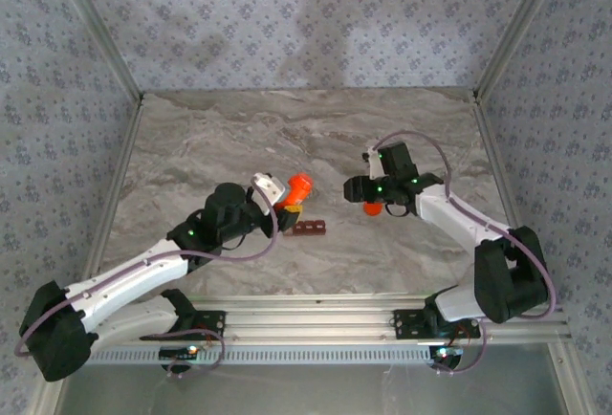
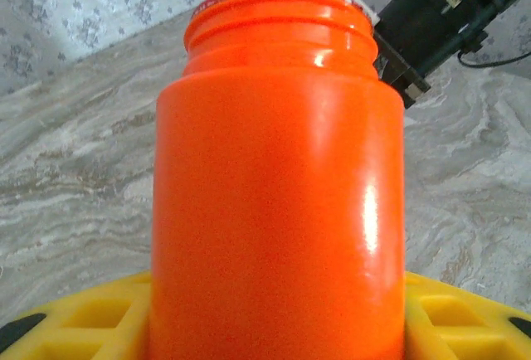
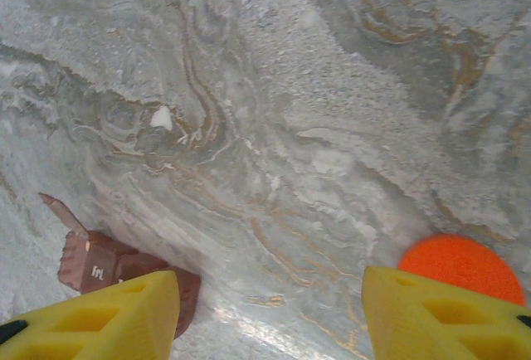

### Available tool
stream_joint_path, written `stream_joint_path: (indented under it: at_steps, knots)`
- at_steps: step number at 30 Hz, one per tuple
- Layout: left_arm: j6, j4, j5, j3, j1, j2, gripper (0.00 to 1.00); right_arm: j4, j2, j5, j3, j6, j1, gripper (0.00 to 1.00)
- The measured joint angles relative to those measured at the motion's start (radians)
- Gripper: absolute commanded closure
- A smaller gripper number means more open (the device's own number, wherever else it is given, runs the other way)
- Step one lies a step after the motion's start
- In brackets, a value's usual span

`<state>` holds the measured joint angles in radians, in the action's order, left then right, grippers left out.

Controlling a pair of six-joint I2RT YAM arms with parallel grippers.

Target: Sort the pills into containers

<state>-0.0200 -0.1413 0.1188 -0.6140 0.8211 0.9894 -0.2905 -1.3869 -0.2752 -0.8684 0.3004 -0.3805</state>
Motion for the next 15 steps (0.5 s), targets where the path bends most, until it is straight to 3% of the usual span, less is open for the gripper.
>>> stream_joint_path:
  at_steps: [15]
  knots:
    - [-0.075,-0.181,0.036,-0.211,0.004,0.248,1.0,-0.119,0.011,0.133,-0.012,0.002,0.1,0.3]
